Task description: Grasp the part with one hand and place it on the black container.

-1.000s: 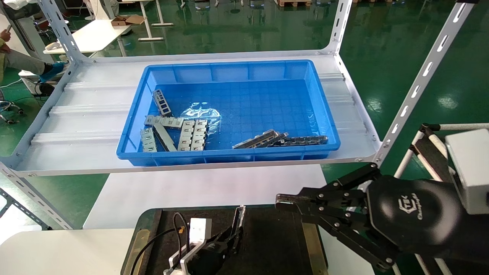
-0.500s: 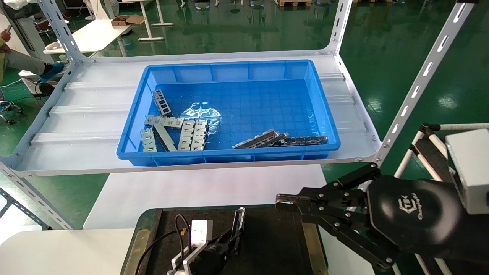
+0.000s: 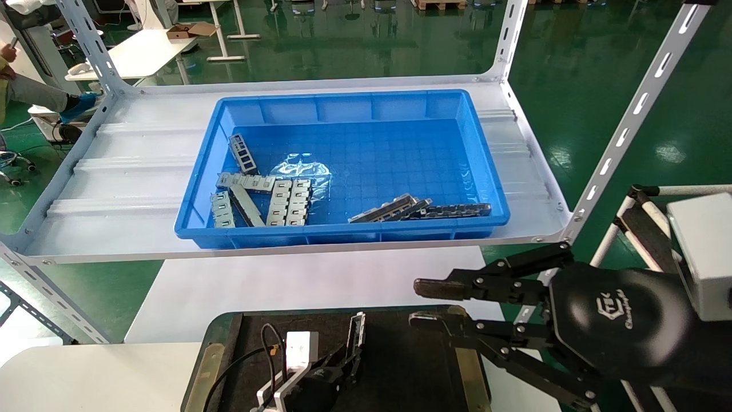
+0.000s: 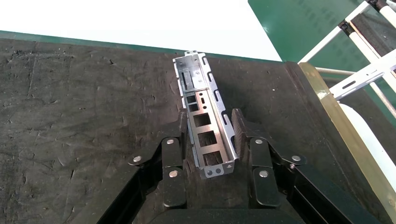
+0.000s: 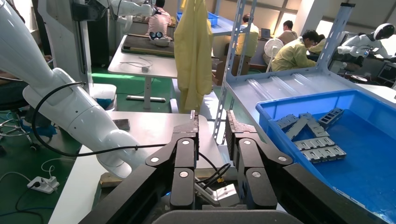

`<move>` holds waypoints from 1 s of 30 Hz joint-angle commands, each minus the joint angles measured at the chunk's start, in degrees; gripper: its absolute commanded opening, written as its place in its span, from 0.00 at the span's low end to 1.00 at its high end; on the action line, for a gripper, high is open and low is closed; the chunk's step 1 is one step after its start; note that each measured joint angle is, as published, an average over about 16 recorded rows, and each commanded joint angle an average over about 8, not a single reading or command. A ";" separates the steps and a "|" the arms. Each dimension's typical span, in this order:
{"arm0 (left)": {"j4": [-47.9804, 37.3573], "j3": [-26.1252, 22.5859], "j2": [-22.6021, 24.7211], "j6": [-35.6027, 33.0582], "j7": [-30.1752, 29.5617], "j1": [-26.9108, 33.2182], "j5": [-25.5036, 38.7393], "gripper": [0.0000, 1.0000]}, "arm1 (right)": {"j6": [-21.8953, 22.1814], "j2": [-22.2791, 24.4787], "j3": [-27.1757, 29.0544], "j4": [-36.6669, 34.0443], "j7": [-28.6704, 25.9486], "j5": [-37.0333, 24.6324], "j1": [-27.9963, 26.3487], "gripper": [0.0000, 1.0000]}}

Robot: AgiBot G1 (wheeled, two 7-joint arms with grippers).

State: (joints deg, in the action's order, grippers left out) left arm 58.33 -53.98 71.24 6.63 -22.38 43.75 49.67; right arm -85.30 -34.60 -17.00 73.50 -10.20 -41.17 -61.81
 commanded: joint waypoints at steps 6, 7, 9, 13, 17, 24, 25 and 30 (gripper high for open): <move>0.77 -0.64 -0.03 0.56 -0.13 0.03 -0.66 1.00 | 0.01 0.01 -0.02 0.00 0.01 0.02 0.00 1.00; 0.91 -0.71 -0.06 0.61 -0.14 0.06 -0.74 1.00 | 0.01 0.01 -0.03 0.00 0.01 0.02 -0.01 1.00; 1.26 -0.84 -0.19 0.69 -0.11 0.14 -0.84 1.00 | 0.01 0.01 -0.03 0.00 0.02 0.02 -0.01 1.00; 2.32 -1.00 -0.97 0.48 0.09 0.43 -0.79 1.00 | 0.02 0.02 -0.04 0.00 0.02 0.03 -0.01 1.00; 3.73 -1.15 -2.69 -1.05 0.45 1.03 -0.47 1.00 | 0.02 0.02 -0.06 0.00 0.03 0.04 -0.01 1.00; 5.37 -0.90 -7.31 -7.43 0.11 2.98 -0.77 1.00 | 0.03 0.03 -0.08 0.00 0.04 0.05 -0.02 1.00; 5.45 -0.82 -8.04 -8.68 -0.03 3.36 -0.92 1.00 | 0.03 0.03 -0.08 0.00 0.04 0.06 -0.02 1.00; 6.00 0.37 -11.63 -16.17 -0.25 5.24 -1.99 1.00 | 0.04 0.04 -0.10 0.00 0.05 0.07 -0.02 1.00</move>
State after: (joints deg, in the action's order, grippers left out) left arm 64.31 -53.00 59.81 -9.82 -21.83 48.48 47.54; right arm -85.26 -34.56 -17.09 73.50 -10.16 -41.10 -61.83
